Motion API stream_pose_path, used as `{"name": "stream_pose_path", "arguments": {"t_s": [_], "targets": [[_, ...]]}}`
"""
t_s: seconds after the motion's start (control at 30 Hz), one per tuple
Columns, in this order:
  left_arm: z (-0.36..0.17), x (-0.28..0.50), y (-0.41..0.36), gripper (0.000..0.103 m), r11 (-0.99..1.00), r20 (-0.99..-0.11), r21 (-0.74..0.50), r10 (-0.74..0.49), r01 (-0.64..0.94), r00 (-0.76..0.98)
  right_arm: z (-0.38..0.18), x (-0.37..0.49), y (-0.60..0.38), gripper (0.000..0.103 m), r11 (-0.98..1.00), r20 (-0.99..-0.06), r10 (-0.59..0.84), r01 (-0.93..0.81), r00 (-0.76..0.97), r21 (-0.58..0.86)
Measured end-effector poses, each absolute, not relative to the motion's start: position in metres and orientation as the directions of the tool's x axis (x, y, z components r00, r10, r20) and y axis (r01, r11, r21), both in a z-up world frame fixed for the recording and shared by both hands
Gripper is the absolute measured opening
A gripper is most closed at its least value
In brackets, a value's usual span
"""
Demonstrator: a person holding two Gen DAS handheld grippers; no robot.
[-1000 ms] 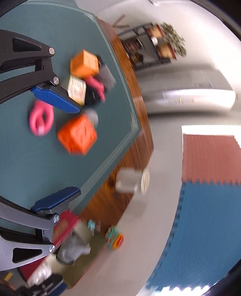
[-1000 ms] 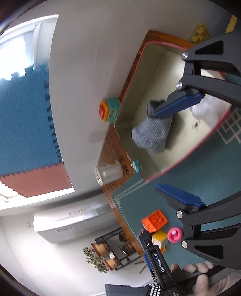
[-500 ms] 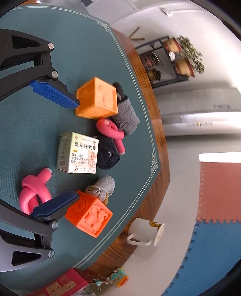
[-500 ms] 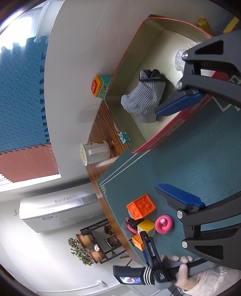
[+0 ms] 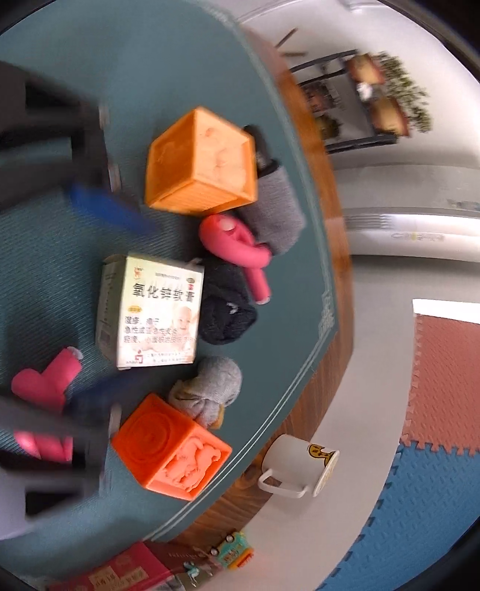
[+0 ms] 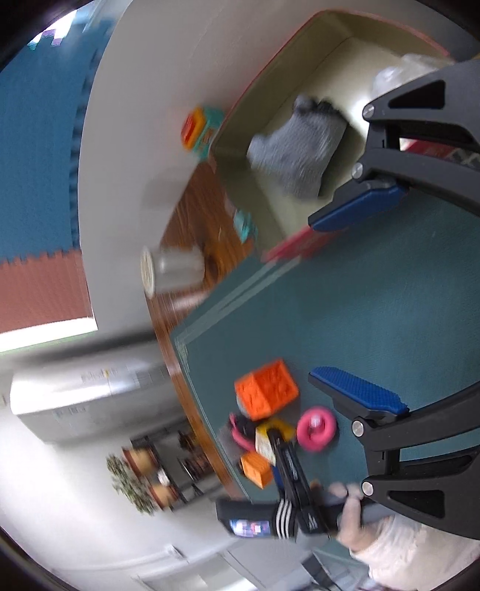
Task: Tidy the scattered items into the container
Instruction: 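Grasp the medicine box with the left tool while the right tool grasps the orange cube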
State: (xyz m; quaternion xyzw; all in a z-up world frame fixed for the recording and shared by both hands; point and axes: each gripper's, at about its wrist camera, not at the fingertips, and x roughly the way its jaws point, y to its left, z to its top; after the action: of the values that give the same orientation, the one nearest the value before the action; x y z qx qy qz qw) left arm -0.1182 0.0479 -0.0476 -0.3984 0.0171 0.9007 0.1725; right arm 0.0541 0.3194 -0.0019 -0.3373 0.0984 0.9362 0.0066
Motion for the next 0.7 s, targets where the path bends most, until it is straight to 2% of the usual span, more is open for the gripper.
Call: {"name": "stream_pose_path", "arguments": {"t_s": [0.1,0.37,0.7], "targets": [[-0.046,-0.117,0.045,0.052,-0.939,-0.721,-0.117,0.305,-0.324,-0.622,0.002,0.031,0.305,0.079,-0.98,-0.645,-0.144,0.017,-0.751,0.198],[-0.022,-0.105,0.034,0.052,-0.937,-0.676,-0.14,0.327,-0.32,-0.661,-0.022,-0.041,0.257,0.079,-0.976,-0.739,-0.218,0.14,-0.637,0.167],[-0.022,-0.11,0.027,0.052,-0.945,-0.695,-0.145,0.309,-0.295,-0.649,-0.043,-0.093,0.226,0.079,-0.985,-0.748,-0.114,0.17,-0.654,0.001]]}}
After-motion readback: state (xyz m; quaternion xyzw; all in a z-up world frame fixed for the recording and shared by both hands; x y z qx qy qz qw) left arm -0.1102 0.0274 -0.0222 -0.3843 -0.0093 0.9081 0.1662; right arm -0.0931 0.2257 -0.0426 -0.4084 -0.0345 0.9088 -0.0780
